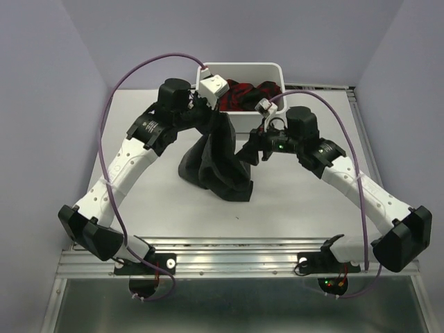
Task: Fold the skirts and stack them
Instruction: Flatten the skirt out
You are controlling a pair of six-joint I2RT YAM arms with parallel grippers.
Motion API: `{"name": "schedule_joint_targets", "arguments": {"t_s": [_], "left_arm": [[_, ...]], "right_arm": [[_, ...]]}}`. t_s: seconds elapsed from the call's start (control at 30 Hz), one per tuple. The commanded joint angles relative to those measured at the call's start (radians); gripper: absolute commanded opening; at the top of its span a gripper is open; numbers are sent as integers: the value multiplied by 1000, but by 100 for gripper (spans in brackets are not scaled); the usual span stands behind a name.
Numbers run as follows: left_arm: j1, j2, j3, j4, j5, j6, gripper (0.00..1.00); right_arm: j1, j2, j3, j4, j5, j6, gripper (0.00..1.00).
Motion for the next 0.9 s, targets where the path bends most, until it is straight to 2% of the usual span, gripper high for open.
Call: {"name": "schedule_joint_targets", "arguments": {"t_s": [0.0, 0.13, 0.33, 0.4, 0.47, 0.57, 0.6, 0.63, 0.67, 0.7, 0.77, 0.8, 0.87], "left_arm": [[-5, 1, 68, 45, 50, -20, 0], [-5, 3, 71, 49, 60, -21, 0], [-5, 10, 79, 49, 51, -24, 0], [0, 9, 80, 49, 44, -32, 0], [8, 7, 79, 54, 51, -41, 0], [26, 9, 76, 57, 79, -73, 0], [35, 10, 76, 56, 94, -78, 0], [41, 13, 77, 54, 99, -79, 0], [44, 10, 74, 46, 94, -78, 0], [44, 7, 70, 42, 83, -73, 4], [52, -5, 33, 25, 53, -69, 20], [63, -32, 10, 22, 44, -70, 37], [69, -77, -101, 33, 10, -76, 56]], "right_arm": [[29, 36, -9, 125, 71, -21, 67], [40, 75, -14, 158, 128, -38, 66], [49, 144, -9, 186, 150, -50, 48], [58, 148, -18, 184, 162, -61, 46], [58, 145, -32, 186, 177, -64, 34], [58, 145, -38, 186, 215, -63, 25], [58, 145, -37, 187, 209, -67, 17], [58, 144, -34, 189, 205, -64, 3], [58, 139, -32, 192, 206, -61, 1], [58, 138, -15, 181, 209, -62, 1], [58, 132, 12, 157, 232, -38, 1], [58, 116, 26, 142, 269, -23, 1], [45, 104, 57, 131, 281, 43, 1]]}}
